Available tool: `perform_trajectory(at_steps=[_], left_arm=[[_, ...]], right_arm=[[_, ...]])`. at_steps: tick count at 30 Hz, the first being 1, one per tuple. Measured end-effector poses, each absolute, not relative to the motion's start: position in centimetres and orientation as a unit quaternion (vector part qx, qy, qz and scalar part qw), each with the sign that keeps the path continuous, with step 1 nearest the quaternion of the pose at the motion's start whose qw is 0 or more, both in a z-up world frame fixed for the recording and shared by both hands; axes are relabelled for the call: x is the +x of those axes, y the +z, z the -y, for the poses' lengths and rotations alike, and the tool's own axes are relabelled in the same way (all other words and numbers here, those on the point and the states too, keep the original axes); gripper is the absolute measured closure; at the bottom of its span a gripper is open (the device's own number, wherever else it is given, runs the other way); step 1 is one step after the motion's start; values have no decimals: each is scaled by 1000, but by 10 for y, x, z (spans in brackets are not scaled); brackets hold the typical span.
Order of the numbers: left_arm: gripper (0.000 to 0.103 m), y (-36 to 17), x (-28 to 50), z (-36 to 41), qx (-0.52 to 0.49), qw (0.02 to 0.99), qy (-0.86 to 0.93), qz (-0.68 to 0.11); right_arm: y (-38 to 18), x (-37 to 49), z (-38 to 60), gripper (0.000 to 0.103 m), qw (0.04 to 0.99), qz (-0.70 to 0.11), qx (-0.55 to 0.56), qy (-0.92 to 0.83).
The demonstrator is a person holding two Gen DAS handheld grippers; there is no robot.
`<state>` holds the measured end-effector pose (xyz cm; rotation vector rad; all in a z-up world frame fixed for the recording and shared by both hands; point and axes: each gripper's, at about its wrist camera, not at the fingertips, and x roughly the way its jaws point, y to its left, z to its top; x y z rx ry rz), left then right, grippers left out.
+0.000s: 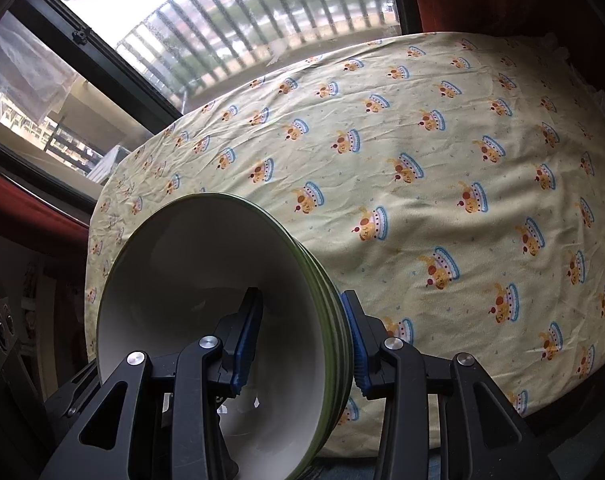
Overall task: Organize plates and bowls
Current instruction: 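Carry the bowl stack over the plates and lower it onto the red-rimmed plate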
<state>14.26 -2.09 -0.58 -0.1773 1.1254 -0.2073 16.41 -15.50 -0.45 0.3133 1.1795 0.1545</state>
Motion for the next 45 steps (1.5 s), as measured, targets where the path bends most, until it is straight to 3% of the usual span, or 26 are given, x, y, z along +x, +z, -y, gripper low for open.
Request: perform_trajectory(at_steps=[21,45], left_arm=[[45,-23,142,-92,-88,828,-90,-546],[47,-54,170,-94,-104,794,-122,-586]], right_arm=[[-25,170,34,60,815,-555,148,78],[-51,194,21,60,795,-597,104,31]])
